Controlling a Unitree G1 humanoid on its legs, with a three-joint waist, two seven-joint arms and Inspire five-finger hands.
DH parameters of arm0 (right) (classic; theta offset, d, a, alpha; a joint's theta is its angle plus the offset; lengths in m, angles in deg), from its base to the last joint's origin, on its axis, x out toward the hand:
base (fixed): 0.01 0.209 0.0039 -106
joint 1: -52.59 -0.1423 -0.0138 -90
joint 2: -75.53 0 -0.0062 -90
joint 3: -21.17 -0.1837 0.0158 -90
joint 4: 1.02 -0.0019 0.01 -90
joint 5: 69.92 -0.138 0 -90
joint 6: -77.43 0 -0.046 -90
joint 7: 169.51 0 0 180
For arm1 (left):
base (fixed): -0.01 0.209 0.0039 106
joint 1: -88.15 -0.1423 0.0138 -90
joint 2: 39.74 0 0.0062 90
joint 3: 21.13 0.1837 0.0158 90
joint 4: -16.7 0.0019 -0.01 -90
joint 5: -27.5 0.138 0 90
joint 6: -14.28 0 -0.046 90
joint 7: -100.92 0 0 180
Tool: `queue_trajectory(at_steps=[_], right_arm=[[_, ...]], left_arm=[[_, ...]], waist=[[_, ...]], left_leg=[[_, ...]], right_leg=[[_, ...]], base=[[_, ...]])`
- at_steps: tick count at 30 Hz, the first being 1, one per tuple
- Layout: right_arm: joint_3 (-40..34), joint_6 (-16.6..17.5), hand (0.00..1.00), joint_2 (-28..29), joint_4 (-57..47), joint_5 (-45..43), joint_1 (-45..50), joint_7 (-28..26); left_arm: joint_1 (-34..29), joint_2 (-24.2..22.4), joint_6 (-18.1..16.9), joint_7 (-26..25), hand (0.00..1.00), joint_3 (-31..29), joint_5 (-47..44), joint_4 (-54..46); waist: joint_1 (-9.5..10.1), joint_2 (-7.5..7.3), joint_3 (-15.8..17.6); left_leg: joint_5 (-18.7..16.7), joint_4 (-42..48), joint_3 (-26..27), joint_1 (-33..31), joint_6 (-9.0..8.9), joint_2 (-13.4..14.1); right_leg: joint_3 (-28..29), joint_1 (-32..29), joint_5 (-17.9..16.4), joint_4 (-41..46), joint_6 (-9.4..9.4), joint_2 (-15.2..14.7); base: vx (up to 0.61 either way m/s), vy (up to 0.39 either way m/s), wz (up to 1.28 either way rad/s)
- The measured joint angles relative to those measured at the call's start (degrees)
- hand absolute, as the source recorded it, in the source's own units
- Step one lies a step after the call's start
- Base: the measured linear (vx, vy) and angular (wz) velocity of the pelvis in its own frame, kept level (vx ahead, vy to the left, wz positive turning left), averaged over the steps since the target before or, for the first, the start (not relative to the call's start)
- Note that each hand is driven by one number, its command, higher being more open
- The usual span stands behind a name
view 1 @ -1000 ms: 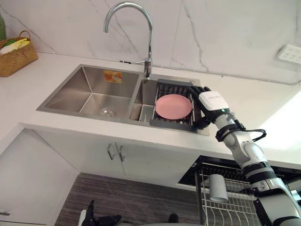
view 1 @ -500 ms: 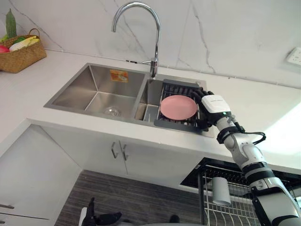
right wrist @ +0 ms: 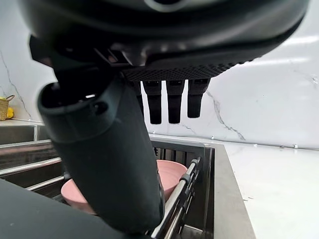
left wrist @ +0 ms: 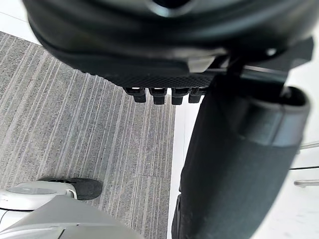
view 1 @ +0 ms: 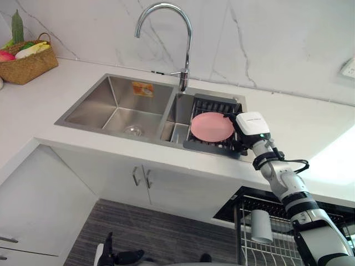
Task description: Walk over to the sink, pick up the cup, carry it to the dishwasher, place the cup inside the dishwasher, then close the dishwasher door
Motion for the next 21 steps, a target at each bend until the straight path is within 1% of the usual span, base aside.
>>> queue_trajectory(at_steps=[1,3,4,5,6,7,9,12,18,21], right_arm=[[0.4,0.1,0.00,0.1,0.4,0.8,0.0,0.5],[1.1,0.2,0.00,0.6,1.1,2.9,0.0,3.8],[1.3,0.2,0.00,0.6,1.3,2.9,0.0,4.3],[2.2,0.2,0.00,0.8,1.8,3.0,0.0,6.9],[2.3,0.0,0.00,1.1,2.1,3.3,0.0,8.3],[2.4,-0.2,0.00,1.3,2.2,3.5,0.0,9.2],[2.4,-0.8,0.00,1.7,2.3,3.5,-0.2,13.1],[2.3,-2.1,0.00,1.7,2.3,3.5,-1.3,16.7],[2.2,-3.4,0.00,1.7,2.3,2.7,-3.8,21.6],[1.7,-3.5,0.00,1.6,2.2,1.7,-4.4,22.8]], left_arm=[[0.0,0.0,0.0,0.0,1.00,0.0,0.0,0.0],[0.0,0.0,-0.1,-0.5,1.00,0.0,-0.1,0.0],[0.0,0.0,-0.1,-0.6,1.00,0.0,-0.1,0.0],[-0.1,0.0,-0.3,-1.1,1.00,0.0,-0.1,0.0],[-0.2,0.0,-0.5,-1.4,1.00,0.0,-0.1,0.0],[-0.3,0.0,-0.6,-1.7,1.00,0.0,-0.1,0.0],[-0.6,0.0,-1.1,-2.3,1.00,0.0,-0.1,0.0],[-1.3,0.0,-1.8,-3.3,1.00,0.0,-0.1,0.0],[-2.5,-0.1,-3.2,-4.7,1.00,-0.2,-0.1,0.0],[-3.1,-0.3,-4.0,-5.8,1.00,-0.2,-0.1,0.0]], waist=[[0.11,0.00,0.0],[0.48,0.00,0.0],[0.54,0.00,0.0],[0.89,0.00,0.0],[1.07,0.00,0.0],[1.16,0.00,0.0],[1.50,0.01,0.0],[1.72,0.01,0.0],[1.75,0.00,0.0],[1.77,0.00,0.0]], left_leg=[[0.0,0.0,0.0,0.0,0.00,0.0],[0.0,0.0,-0.1,0.0,0.00,0.0],[0.0,0.0,-0.1,0.0,0.00,0.0],[0.0,-0.1,-0.2,0.0,-0.01,0.0],[0.0,-0.1,-0.2,-0.1,0.01,0.0],[0.1,-0.1,-0.2,-0.1,0.02,0.0],[0.2,-0.2,-0.4,-0.1,0.02,-0.1],[0.4,-0.2,-0.6,-0.2,0.19,-0.2],[0.7,-0.4,-1.0,-0.3,0.28,-0.4],[0.8,-0.5,-1.2,-0.4,0.22,-0.4]], right_leg=[[0.0,0.0,0.0,0.0,0.00,0.0],[-0.1,0.0,0.0,0.0,0.00,0.0],[-0.1,0.0,0.0,0.0,0.00,0.0],[-0.2,0.0,0.0,0.0,0.01,0.0],[-0.2,0.0,0.0,0.0,0.02,-0.1],[-0.3,0.0,0.0,0.0,0.02,-0.1],[-0.5,0.0,0.0,0.0,0.04,-0.1],[-0.7,0.0,0.0,0.0,0.11,-0.3],[-1.0,0.0,0.1,0.0,0.20,-0.5],[-1.2,0.0,0.1,0.0,0.21,-0.5]], base=[[0.00,0.000,0.00],[0.00,0.000,0.00],[0.00,0.000,0.00],[0.00,0.000,0.00],[0.00,0.000,0.00],[-0.01,0.005,0.03],[0.00,0.003,0.05],[0.00,0.000,0.04],[0.00,0.000,0.04],[-0.01,0.002,0.04]])
